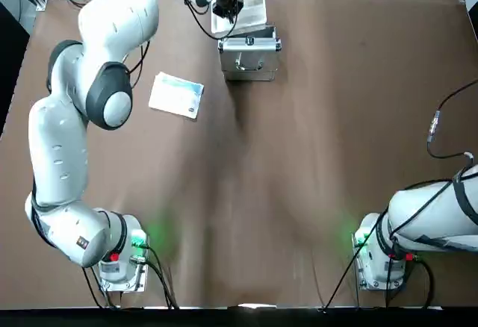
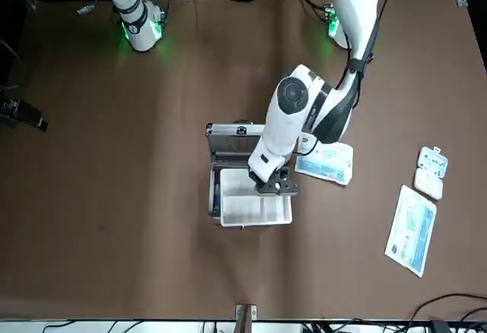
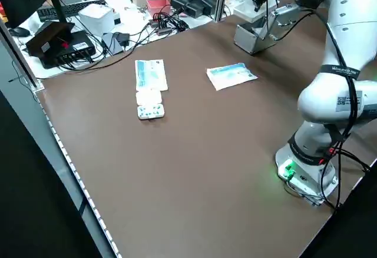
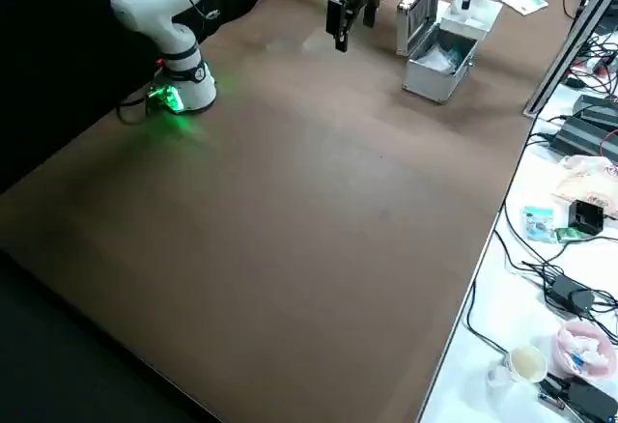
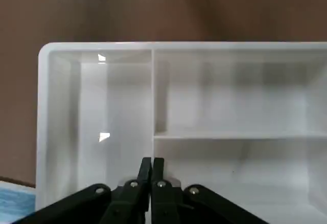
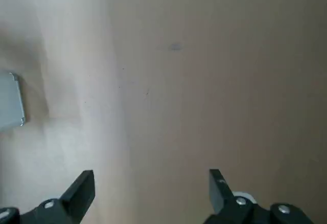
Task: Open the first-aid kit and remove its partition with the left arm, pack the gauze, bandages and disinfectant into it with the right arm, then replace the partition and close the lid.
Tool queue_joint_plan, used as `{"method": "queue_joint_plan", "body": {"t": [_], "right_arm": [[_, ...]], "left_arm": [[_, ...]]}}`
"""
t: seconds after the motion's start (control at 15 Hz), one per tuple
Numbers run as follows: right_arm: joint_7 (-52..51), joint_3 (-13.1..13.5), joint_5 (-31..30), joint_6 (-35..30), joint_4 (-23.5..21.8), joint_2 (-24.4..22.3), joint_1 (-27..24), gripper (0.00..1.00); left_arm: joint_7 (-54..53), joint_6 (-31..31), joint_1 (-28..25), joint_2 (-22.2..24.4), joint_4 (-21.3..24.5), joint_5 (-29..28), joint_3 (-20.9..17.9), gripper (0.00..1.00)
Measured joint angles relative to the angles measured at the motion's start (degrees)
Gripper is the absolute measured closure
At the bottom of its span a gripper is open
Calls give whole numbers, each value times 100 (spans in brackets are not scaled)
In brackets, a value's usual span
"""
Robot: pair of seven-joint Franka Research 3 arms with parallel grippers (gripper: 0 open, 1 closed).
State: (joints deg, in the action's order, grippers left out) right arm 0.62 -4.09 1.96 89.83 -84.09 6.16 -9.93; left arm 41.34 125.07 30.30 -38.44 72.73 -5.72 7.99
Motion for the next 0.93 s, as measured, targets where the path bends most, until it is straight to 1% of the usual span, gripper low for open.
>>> {"method": "queue_joint_plan", "body": {"t": [0.13, 0.4, 0.53, 0.93], "right_arm": [[0, 5, 0, 3, 0, 0, -12, 1], [-9, 13, 0, 4, -3, 0, -42, 1], [-11, 13, 0, 4, -3, 0, -44, 1], [-16, 13, 0, 4, -6, 0, -48, 1]], "left_arm": [[3, 174, 128, -108, -3, -4, -135, 97], [201, 441, 635, -274, -10, -5, -708, 97], [254, 506, 736, -332, -13, -5, -784, 97], [257, 722, 743, -490, -18, -5, -808, 97]]}}
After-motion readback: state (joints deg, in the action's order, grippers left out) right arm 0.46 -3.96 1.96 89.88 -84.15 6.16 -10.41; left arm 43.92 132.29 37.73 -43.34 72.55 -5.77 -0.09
